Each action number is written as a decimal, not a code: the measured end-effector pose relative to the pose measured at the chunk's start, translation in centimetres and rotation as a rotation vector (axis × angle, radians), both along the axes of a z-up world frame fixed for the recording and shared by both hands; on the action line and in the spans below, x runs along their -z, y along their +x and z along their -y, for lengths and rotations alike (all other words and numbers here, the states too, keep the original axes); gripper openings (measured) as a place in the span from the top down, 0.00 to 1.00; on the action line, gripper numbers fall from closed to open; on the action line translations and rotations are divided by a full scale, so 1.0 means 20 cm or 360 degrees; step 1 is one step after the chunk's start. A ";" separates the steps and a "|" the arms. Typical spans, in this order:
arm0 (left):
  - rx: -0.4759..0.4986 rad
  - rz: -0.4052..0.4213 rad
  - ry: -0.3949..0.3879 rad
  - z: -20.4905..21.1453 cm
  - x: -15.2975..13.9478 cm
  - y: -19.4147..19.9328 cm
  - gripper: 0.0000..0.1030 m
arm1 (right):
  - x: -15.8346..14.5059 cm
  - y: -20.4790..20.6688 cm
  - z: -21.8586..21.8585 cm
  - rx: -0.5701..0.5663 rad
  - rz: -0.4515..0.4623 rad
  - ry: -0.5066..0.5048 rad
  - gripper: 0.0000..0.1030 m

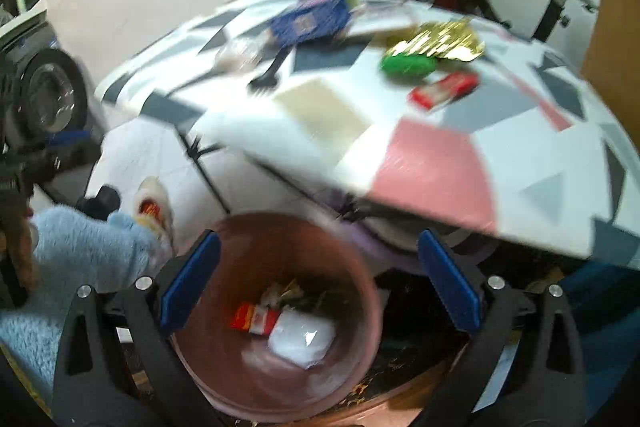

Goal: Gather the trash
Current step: 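Grasp the blue milk carton with the left gripper while the right gripper grasps the green fuzzy pouch, then carry the carton and pouch over the brown bin and open both grippers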

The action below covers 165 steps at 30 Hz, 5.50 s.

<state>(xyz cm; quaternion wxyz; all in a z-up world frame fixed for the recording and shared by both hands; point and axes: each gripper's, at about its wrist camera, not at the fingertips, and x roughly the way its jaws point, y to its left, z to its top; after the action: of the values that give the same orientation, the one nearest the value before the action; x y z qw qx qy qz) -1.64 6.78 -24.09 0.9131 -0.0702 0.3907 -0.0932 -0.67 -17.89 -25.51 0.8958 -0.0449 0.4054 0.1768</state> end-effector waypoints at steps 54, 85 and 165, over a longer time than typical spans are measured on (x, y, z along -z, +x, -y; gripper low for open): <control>0.0113 -0.0086 -0.0192 0.38 -0.39 1.28 0.23 | -0.10 0.82 0.14 0.0085 -0.0123 0.0072 0.40; 0.0338 0.0186 -0.0082 0.24 -0.48 0.43 0.23 | -0.56 0.49 0.20 0.0012 0.0188 0.0284 0.57; -0.0032 -0.0004 0.0030 0.03 0.04 -0.03 0.06 | 0.74 0.02 -0.20 -0.0218 -0.0959 -0.0334 0.54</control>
<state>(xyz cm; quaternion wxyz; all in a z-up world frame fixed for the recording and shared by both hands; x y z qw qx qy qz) -2.27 6.25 -24.86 0.9141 -0.0655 0.3920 -0.0801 -0.34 -13.94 -40.41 0.7120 -0.1099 0.6642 0.1992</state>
